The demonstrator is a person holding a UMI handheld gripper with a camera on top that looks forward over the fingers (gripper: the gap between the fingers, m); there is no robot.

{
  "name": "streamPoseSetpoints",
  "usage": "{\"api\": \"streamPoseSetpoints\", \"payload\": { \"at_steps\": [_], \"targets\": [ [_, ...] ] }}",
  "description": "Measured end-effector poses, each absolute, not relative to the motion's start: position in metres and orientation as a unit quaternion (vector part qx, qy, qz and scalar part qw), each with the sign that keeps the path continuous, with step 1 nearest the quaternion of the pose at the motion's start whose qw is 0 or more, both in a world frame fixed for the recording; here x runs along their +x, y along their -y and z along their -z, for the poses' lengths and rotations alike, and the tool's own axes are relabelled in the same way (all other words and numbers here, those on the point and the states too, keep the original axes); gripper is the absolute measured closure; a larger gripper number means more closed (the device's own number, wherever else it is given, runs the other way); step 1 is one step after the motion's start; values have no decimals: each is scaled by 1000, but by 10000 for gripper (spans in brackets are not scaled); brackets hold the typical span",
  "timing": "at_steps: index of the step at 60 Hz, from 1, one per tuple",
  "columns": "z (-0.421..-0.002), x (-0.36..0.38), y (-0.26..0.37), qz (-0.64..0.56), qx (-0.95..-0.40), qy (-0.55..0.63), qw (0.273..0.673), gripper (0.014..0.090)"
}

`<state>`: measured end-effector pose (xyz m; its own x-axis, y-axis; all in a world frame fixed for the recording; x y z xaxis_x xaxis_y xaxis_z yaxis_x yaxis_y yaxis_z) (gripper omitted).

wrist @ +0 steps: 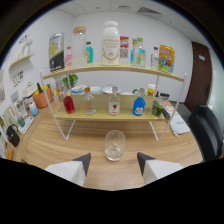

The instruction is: Make me a cup of Mojito.

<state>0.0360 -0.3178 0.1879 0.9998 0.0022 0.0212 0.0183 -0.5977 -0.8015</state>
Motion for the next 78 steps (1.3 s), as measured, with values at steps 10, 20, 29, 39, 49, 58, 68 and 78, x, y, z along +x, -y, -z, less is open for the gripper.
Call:
{"api": "streamPoseSetpoints", "payload": {
  "at_steps": [10, 20, 29, 39, 49, 58, 68, 78],
  "targets": [
    [-187, 39, 323, 12, -894, 1, 447, 183],
    [-177, 49, 340, 19, -899, -4, 438, 183],
    [-164, 77, 358, 21, -907, -7, 419, 183],
    [-168, 120, 354, 22, -906, -5, 422, 183],
    [-184, 157, 316, -6, -899, -7, 437, 183],
    [-199, 184, 264, -15, -891, -10, 454, 195],
    [-196, 195, 211, -32, -891, -2, 453, 197],
    [-184, 205, 177, -22, -898, 1, 439, 281]
  ]
}}
